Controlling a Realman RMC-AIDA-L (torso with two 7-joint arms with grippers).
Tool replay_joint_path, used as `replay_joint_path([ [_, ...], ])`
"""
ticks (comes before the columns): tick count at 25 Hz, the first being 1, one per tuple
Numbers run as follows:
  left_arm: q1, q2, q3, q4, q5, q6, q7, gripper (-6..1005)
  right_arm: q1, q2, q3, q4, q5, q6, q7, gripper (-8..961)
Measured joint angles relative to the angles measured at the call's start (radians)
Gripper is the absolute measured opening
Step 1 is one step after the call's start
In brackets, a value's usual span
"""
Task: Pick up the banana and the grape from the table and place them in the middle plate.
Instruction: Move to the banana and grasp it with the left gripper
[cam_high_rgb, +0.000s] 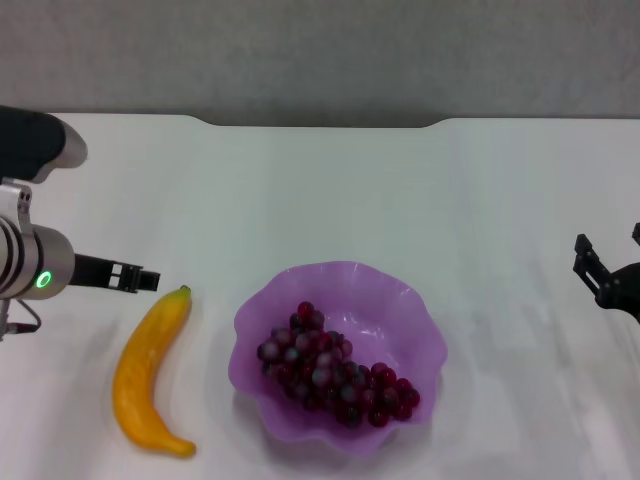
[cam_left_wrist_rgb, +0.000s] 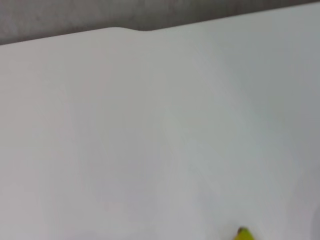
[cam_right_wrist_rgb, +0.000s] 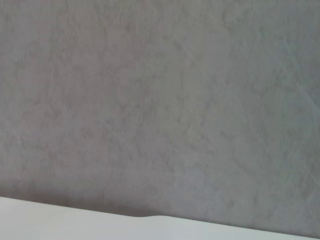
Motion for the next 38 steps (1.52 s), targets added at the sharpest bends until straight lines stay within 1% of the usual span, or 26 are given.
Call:
replay_joint_path([
  [2,-0.001,-0.004,0.007,-0.020,0.043,-0.050,-0.004,717,0.000,0.000,0.000,0.000,0.000,0.003,0.000,759],
  [6,-0.014,-0.003,0.032,-0.024,0.073,-0.132,-0.016,718,0.001,0.000,0.000,0.002,0.001,0.007,-0.001,759],
  [11,-0.031,-0.002,0.106,-0.030,0.116,-0.191,-0.069,904,0.001,0.001,0.000,-0.002,0.001,0.007,0.002,759],
  [17,-0.035,-0.007,0.125,-0.028,0.107,-0.210,-0.077,893,0.001,0.002,0.000,-0.002,0.001,0.008,0.003,759],
  [26,-0.037,-0.010,0.134,0.029,0.066,-0.143,-0.096,894,0.002,0.002,0.000,0.001,0.001,0.009,0.002,759],
  [30,-0.042,-0.010,0.160,0.066,0.067,-0.102,-0.113,894,0.001,0.002,0.000,0.002,0.001,0.009,0.003,759],
  [33,-0.047,-0.010,0.171,0.107,0.073,-0.059,-0.128,894,0.002,0.002,0.000,0.002,0.001,0.009,0.002,759],
  [38,-0.065,-0.009,0.169,0.171,0.075,-0.026,-0.132,893,0.003,0.002,0.000,0.003,0.001,0.009,0.003,759],
])
